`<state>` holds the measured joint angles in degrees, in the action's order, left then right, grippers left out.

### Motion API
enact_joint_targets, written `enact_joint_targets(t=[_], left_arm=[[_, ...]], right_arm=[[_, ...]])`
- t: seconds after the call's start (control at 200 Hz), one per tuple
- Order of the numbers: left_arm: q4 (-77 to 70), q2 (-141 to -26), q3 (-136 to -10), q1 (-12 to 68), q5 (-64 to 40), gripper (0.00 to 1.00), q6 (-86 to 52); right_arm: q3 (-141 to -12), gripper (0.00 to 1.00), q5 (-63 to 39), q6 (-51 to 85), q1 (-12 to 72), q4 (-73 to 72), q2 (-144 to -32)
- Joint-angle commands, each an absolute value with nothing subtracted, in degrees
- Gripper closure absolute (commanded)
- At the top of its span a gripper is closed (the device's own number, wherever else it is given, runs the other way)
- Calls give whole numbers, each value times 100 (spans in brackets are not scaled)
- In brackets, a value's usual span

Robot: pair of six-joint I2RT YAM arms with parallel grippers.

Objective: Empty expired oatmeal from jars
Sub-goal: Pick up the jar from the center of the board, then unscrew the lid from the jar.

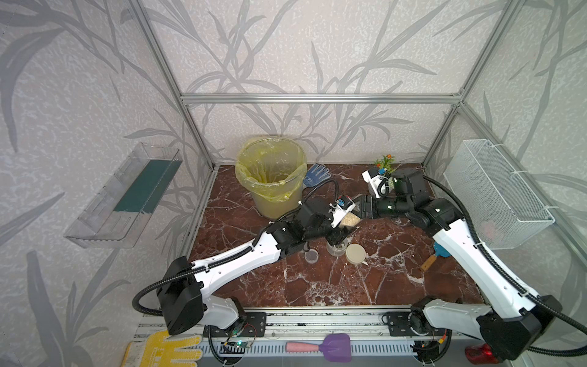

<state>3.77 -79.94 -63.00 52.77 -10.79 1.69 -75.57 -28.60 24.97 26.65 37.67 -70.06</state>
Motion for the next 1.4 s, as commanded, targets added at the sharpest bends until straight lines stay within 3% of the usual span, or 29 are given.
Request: enact_joint_targets(t=[0.0,0.065,0.27,0.53,0.85,1.055,1.4], left_arm=[[151,-7835,-6275,5302,-1025,58,234],[85,-7776,-6250,5300,-950,64,240],[-40,-7627,-6244,5300,-767,78,365],[16,-7499,-6249,5293,-735,84,525],[281,-7166,-5952,5306,21,86,1022],[246,-6886,-5733,5353,910,87,1582],[237,-6778,-5744,5415,841,88,2012]], right_arm=[[-7550,70,-3137,2627,2674,3498,-6847],[-7525,66,-3161,2676,2676,3516,-6836],[-7377,35,-3245,2937,2671,3508,-6720],[-7051,18,-2794,3207,2672,3485,-6249],[-7017,17,-2723,3580,2296,3952,-5593],[-7046,17,-4282,4546,1099,4110,-5625],[-7853,16,-5046,4799,1069,4272,-6421]])
